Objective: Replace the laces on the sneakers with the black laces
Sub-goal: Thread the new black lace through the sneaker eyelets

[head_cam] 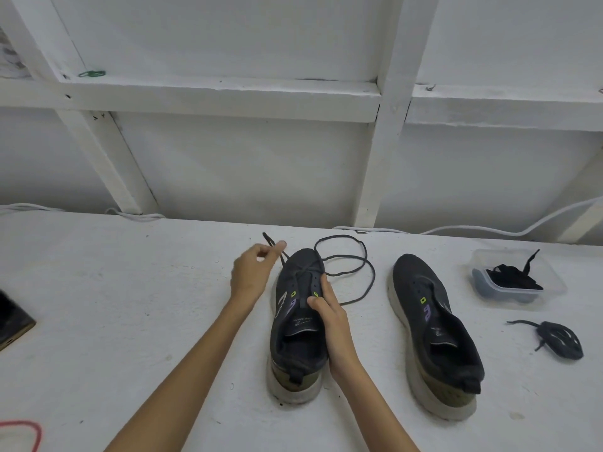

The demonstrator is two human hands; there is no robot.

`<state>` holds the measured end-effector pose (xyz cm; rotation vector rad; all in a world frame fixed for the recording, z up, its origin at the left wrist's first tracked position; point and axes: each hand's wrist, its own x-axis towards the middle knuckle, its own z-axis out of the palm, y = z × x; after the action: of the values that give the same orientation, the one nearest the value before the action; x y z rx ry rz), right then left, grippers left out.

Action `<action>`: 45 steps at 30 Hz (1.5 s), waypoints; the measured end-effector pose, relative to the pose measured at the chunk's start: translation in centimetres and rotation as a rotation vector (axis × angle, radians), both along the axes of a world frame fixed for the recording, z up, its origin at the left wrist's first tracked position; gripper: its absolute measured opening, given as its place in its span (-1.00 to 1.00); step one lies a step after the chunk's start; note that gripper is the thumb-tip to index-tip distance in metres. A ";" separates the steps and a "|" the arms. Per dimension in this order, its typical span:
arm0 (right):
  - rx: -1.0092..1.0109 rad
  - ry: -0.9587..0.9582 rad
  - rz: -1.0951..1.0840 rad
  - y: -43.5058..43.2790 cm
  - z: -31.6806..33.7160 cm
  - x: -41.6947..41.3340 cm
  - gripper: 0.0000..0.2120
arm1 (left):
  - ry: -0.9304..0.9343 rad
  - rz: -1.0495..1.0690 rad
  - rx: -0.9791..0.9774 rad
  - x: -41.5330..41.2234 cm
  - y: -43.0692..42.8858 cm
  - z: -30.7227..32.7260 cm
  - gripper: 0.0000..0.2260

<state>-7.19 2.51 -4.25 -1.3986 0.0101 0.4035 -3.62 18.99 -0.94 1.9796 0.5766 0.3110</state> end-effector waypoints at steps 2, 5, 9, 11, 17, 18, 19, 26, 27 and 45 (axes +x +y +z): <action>0.001 -0.005 -0.007 0.0 0.1 0.0 -0.19 | 0.037 -0.120 0.005 -1.1 -1.1 -1.3 -0.64; -0.005 -0.013 -0.005 0.0 0.2 -0.1 -0.22 | -0.037 -0.167 0.107 -1.7 -1.4 -2.4 -0.86; -0.018 -0.012 0.013 -0.1 0.2 -0.1 -0.23 | -0.155 0.004 0.108 -0.5 0.1 -1.0 -0.87; -0.020 -0.009 0.016 -0.2 0.3 -0.1 -0.21 | -0.275 0.206 -0.016 0.1 1.3 0.3 -0.85; -0.016 -0.001 0.010 0.0 0.3 -0.2 -0.21 | -0.147 0.018 -0.061 -1.2 0.1 -1.1 -0.81; -0.013 0.002 0.008 -0.1 0.4 -0.2 -0.20 | -0.110 -0.055 -0.050 -1.5 -0.6 -1.9 -0.81; -0.008 0.006 0.005 -0.1 0.5 -0.2 -0.20 | -0.091 -0.109 -0.028 -1.8 -1.3 -2.6 -0.82; -0.039 -0.010 0.031 -0.2 0.6 -0.4 -0.21 | -0.248 0.067 0.001 0.2 0.8 -0.9 -0.90; -0.040 -0.002 0.032 -0.3 0.7 -0.4 -0.20 | -0.288 0.151 -0.050 0.4 1.5 -0.5 -0.89; -0.043 0.017 0.032 -0.3 1.5 -0.5 -0.17 | -0.313 0.267 -0.076 0.4 1.0 0.7 -0.84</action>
<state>-7.73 2.16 -2.74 -1.4390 0.0106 0.4442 -3.19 19.98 -0.25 1.7357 0.6380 0.7390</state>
